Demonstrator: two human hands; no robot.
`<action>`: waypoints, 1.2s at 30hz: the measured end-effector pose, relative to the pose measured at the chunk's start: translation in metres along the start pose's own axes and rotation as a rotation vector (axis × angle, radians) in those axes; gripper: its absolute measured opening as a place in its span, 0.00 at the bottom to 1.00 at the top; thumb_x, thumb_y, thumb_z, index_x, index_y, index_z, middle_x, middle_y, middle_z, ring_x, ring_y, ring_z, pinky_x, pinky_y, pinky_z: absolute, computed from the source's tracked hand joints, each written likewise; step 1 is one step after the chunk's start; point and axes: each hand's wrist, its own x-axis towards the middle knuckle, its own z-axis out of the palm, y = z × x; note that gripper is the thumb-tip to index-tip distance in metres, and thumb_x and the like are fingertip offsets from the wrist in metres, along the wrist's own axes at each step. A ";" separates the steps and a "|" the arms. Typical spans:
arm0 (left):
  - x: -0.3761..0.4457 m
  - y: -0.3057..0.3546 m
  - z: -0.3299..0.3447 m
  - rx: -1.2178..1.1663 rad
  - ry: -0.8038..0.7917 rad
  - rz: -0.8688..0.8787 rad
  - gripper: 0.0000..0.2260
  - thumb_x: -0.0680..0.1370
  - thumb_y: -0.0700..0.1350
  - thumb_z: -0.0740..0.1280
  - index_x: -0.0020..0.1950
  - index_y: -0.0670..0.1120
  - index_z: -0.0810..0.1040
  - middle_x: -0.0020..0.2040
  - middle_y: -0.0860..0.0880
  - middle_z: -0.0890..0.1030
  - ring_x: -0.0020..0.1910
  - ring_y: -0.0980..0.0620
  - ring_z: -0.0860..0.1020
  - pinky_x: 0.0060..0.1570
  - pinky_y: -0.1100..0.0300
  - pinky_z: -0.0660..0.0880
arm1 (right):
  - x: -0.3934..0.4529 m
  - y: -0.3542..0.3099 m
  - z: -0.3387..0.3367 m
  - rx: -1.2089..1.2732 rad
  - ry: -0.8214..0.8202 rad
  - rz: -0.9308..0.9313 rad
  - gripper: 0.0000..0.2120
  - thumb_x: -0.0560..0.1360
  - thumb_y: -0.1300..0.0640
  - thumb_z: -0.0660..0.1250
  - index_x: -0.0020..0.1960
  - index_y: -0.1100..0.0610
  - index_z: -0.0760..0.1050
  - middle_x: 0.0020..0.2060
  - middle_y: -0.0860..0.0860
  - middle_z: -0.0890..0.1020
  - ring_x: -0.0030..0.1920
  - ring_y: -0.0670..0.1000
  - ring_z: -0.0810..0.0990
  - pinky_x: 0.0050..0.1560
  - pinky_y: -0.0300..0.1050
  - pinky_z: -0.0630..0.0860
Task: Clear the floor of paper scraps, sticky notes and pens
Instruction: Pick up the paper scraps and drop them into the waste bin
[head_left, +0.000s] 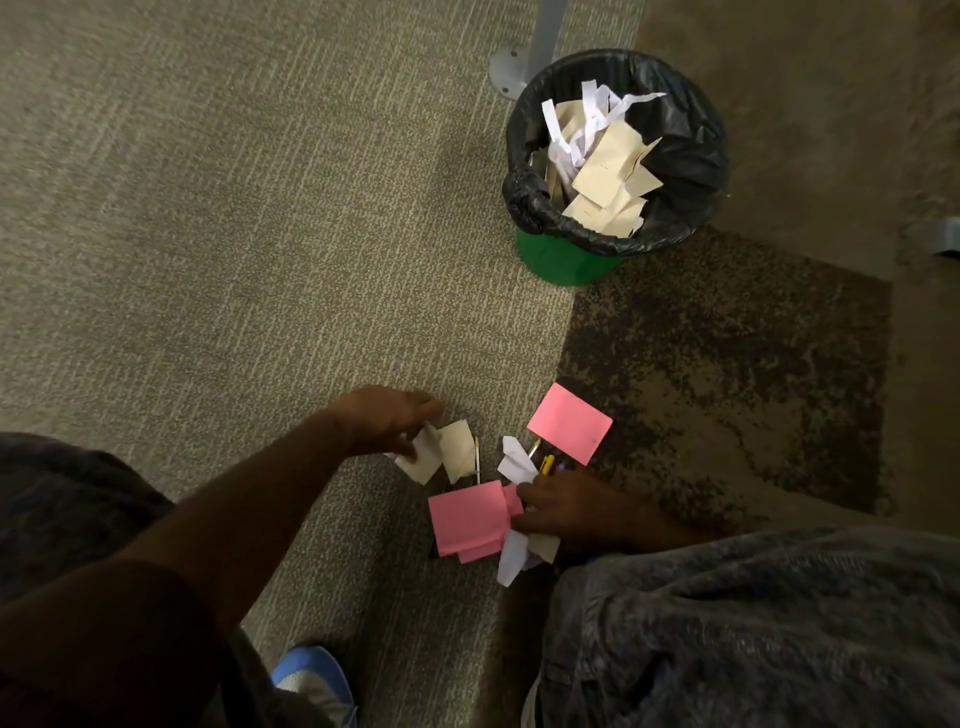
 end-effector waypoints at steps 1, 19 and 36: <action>0.000 -0.002 -0.003 -0.075 0.023 -0.034 0.20 0.72 0.49 0.72 0.62 0.50 0.73 0.58 0.50 0.78 0.51 0.48 0.79 0.45 0.56 0.74 | 0.000 0.000 0.000 0.070 -0.032 0.025 0.12 0.75 0.49 0.67 0.57 0.51 0.76 0.50 0.54 0.79 0.46 0.54 0.80 0.36 0.47 0.76; 0.005 -0.008 -0.040 -0.500 0.366 -0.230 0.10 0.66 0.45 0.62 0.26 0.44 0.66 0.26 0.44 0.66 0.26 0.51 0.63 0.28 0.59 0.55 | 0.021 0.033 -0.032 1.049 0.589 0.926 0.09 0.72 0.56 0.77 0.44 0.61 0.81 0.37 0.59 0.83 0.39 0.47 0.78 0.40 0.47 0.72; 0.004 -0.008 -0.049 -0.685 0.283 -0.315 0.19 0.75 0.53 0.60 0.26 0.46 0.67 0.24 0.48 0.69 0.23 0.50 0.66 0.29 0.55 0.67 | 0.036 0.021 -0.031 0.126 -0.011 0.881 0.22 0.69 0.33 0.64 0.49 0.50 0.74 0.46 0.52 0.84 0.49 0.56 0.83 0.40 0.47 0.72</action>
